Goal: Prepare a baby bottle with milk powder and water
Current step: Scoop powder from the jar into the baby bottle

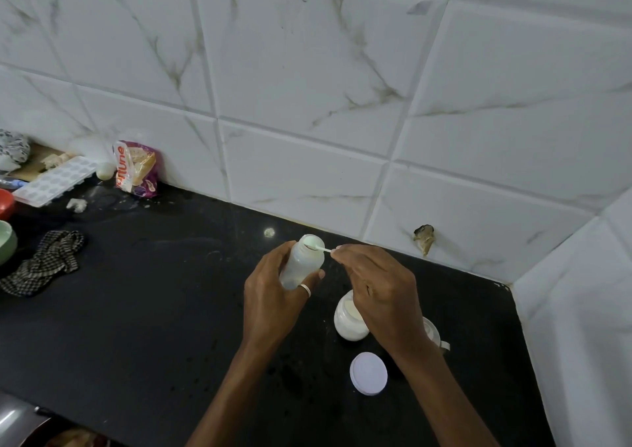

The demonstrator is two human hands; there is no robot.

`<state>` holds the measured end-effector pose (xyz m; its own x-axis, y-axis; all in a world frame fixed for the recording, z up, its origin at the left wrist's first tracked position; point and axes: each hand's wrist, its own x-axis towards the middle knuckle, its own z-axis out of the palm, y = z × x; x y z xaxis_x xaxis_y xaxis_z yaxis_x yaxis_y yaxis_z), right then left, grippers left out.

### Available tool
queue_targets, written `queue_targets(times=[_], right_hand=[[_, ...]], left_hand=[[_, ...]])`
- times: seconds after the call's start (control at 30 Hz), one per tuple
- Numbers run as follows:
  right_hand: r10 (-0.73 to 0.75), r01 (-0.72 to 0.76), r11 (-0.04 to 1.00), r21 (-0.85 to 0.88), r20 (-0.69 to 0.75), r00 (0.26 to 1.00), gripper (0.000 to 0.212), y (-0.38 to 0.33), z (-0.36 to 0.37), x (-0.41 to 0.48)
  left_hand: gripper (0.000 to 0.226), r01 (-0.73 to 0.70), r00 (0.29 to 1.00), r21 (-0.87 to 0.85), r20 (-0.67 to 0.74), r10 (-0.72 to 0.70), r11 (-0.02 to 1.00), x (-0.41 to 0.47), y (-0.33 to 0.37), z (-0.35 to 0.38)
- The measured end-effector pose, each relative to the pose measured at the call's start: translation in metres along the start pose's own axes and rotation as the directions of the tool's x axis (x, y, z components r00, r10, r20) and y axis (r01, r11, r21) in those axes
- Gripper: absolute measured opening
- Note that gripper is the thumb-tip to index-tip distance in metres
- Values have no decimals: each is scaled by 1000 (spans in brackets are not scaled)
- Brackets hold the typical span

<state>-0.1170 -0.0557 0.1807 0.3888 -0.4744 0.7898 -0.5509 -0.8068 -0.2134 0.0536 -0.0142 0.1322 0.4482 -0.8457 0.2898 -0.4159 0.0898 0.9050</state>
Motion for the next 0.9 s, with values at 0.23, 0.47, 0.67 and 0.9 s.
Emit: queue_targets(times=[0.23,0.47,0.67,0.9], right_hand=[[381,-363,898,249,-23,924,14,-7,0,3],[809,-772,358,525,239,537,10,-12,-9,13],[868,-793,-31,608,410,280,7,-11,-15,18],[879,-759,-118,640,423,221,6,-8,-17,18]], left_hand=[[59,11,1000,3,11,-11,1000,-1,0,0],[59,27,999,-13,26,-26,1000,-4,1,3],[59,13,999,-10,39,-13,1000,-5,2,5],[56,-4,998,-9,64,5,1000,-7,4,5]])
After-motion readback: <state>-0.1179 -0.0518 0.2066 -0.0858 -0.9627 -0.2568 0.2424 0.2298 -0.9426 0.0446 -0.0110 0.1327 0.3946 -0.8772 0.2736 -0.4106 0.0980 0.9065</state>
